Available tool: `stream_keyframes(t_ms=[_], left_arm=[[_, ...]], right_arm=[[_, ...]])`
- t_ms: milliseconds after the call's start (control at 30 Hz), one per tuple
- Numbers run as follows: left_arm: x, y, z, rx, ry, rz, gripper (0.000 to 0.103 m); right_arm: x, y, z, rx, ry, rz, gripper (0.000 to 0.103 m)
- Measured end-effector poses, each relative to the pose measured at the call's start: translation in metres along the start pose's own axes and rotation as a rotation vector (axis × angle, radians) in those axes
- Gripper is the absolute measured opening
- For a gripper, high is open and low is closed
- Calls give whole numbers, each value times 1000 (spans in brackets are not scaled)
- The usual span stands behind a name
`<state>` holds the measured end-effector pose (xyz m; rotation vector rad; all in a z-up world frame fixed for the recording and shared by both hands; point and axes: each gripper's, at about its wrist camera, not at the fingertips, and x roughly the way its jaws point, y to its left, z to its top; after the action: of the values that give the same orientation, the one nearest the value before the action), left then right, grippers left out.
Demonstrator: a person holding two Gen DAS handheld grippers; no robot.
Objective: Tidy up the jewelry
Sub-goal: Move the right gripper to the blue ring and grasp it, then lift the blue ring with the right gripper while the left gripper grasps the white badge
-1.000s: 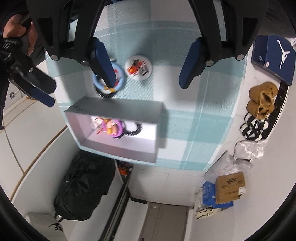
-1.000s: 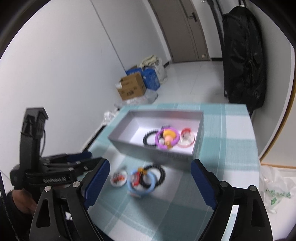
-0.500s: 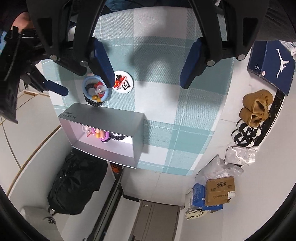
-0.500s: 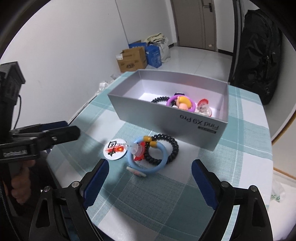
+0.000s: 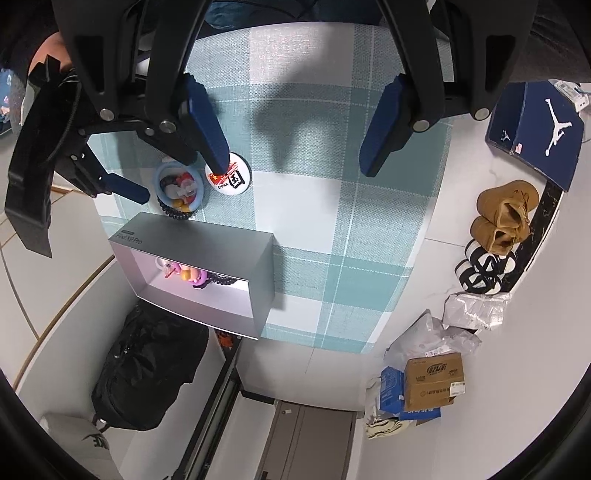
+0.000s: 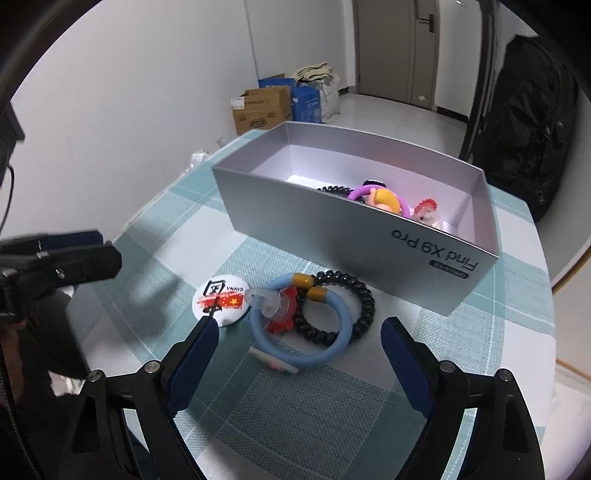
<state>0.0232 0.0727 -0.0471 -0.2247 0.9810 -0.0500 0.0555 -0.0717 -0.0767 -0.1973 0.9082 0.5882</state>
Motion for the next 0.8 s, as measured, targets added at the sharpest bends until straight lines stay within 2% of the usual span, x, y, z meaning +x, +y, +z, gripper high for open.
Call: stream_keyframes(t_ms=[233,400,500,667,800], left_arm=[[2,-3,0,12,10,5,69],[3,-5,1,21,12,14,69],[4,-5,0,18,19,18,69],[6,-6,0,20,26,26,69],[11,-8,-1,30,38,36,69]], right_arm=[[6,0,-1,-10,14,-22,72],[10,3,-1,-34,23,-44,68],[10,7,-1,-62,22,-65,60],[12,9,0,-63,26,-62,49],[9,4,2,-35,29,-20,42]])
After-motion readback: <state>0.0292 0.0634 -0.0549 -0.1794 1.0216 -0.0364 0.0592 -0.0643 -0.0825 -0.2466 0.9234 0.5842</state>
